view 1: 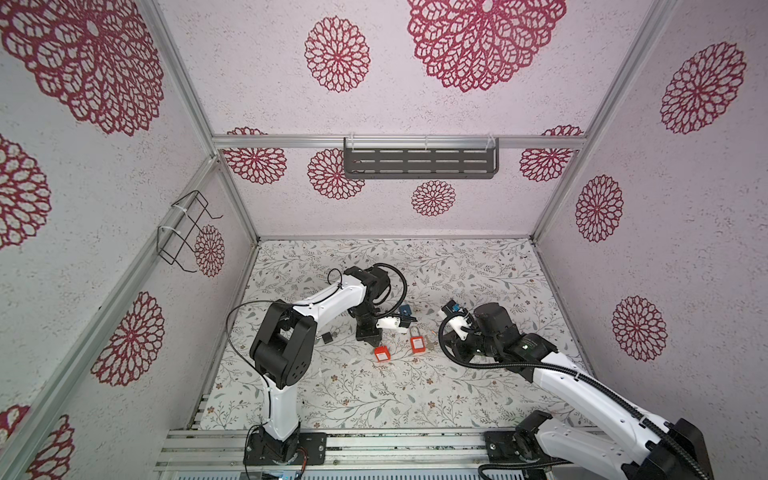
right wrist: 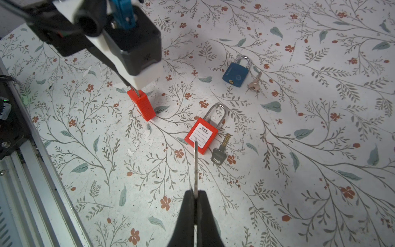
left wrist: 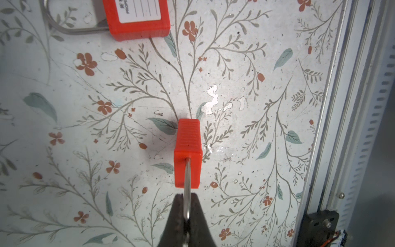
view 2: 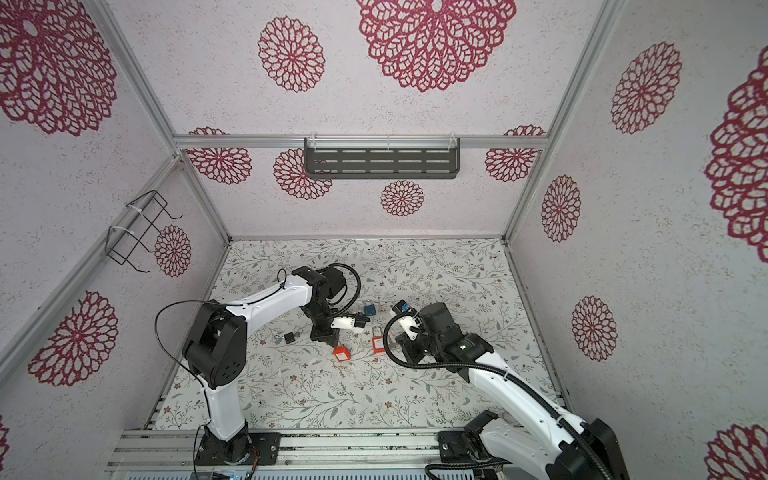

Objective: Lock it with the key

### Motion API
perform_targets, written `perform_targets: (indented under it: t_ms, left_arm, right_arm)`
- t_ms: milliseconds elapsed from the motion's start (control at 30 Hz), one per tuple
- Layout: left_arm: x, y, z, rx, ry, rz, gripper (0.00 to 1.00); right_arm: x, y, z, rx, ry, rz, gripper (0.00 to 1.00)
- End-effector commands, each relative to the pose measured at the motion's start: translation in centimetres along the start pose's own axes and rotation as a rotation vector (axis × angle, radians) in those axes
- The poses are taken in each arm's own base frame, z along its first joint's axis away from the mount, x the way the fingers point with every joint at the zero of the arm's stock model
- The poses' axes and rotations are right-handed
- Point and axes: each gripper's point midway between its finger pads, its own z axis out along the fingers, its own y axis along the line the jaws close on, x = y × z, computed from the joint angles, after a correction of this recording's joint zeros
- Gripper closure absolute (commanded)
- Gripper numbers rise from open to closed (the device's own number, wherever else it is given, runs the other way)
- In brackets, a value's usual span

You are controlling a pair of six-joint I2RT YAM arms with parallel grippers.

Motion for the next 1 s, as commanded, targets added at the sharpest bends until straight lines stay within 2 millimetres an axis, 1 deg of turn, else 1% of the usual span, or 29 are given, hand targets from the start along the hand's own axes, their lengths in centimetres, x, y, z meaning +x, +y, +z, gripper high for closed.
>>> perform_targets:
  t_ms: [0,233,433,600,867,967]
  left_arm:
    - [-0.2,0.8,1.3,0.007,0.037,0.002,1.00]
    - [-0.5,2.2,1.9,-0.023,0.042,0.011,0.95]
    - [-0.9,3.2,2.4,-0.033,0.037,0.020,0.87]
    - [-1.3,3.7,2.5,-0.040,0.031,0.038,0.83]
    - [-1.7,4.2,3.0,-0.029,0.017,0.040,0.83]
    - [-1.8,4.4,3.4,-0.023,0.012,0.020,0.83]
  right_arm:
    - [-1.0,0.3,0.1,-0.016,-0.028,0.001,1.00]
    - [-0.6,0.3,0.7,-0.026,-0.017,0.014,1.00]
    - [-0.5,0.3,1.1,-0.031,-0.007,0.021,1.00]
    - [-0.4,0.4,1.4,-0.040,0.000,0.028,1.00]
    - [-0.2,0.3,1.9,-0.043,0.016,0.039,1.00]
    - [-0.2,0.3,2.0,-0.045,0.021,0.050,1.00]
